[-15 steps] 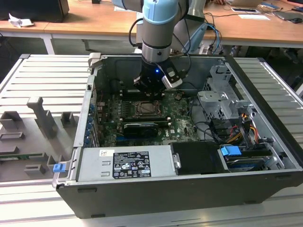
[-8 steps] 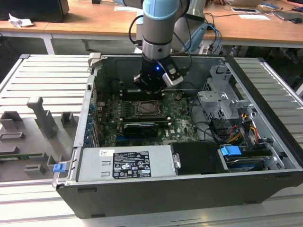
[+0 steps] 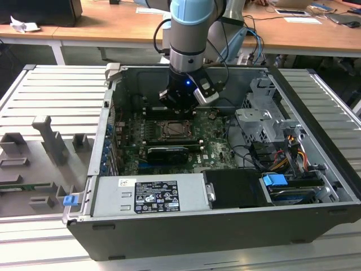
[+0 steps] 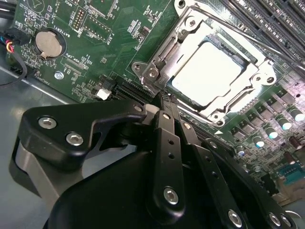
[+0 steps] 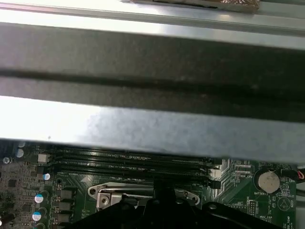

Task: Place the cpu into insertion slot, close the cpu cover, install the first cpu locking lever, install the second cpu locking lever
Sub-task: 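Install the first cpu locking lever, then install the second cpu locking lever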

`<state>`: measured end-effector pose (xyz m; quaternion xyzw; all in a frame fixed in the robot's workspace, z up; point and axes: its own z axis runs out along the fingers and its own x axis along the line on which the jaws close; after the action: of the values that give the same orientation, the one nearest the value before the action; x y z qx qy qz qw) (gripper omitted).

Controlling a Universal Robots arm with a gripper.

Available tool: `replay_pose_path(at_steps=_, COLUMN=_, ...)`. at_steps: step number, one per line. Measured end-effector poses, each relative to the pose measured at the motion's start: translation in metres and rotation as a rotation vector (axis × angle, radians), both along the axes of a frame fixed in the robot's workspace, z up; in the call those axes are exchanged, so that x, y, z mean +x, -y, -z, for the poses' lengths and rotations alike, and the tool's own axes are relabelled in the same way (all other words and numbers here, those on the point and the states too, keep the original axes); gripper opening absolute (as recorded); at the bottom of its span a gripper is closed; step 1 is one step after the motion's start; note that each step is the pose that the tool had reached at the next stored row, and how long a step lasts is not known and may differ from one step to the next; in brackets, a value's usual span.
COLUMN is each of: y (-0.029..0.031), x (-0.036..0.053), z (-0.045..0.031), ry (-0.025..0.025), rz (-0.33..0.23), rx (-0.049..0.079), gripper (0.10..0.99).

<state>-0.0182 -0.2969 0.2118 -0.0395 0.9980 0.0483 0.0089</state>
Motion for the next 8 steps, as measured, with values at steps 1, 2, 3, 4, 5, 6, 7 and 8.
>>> replay_pose_path(at_steps=1, y=0.0002, x=0.0000, z=0.0000, ry=0.0000, rz=0.000, rx=0.000, gripper=0.106)
replay_pose_path(at_steps=2, y=0.0005, x=0.0000, z=0.0000, ry=0.0000, rz=0.000, rx=0.000, gripper=0.106)
replay_pose_path(at_steps=3, y=0.0007, x=0.0000, z=0.0000, ry=0.0000, rz=0.000, rx=0.000, gripper=0.106)
replay_pose_path(at_steps=4, y=0.0011, x=0.0000, z=0.0000, ry=0.0000, rz=0.000, rx=0.000, gripper=0.106)
replay_pose_path(at_steps=5, y=0.0014, x=0.0000, z=0.0000, ry=0.0000, rz=0.000, rx=0.000, gripper=0.106)
replay_pose_path(at_steps=6, y=0.0017, x=0.0000, z=0.0000, ry=0.0000, rz=0.000, rx=0.000, gripper=0.106)
replay_pose_path(at_steps=7, y=0.0031, x=0.0000, z=0.0000, ry=0.0000, rz=0.000, rx=0.000, gripper=0.106)
replay_pose_path(at_steps=8, y=0.0036, x=0.0000, z=0.0000, ry=0.0000, rz=0.000, rx=0.000, gripper=0.106)
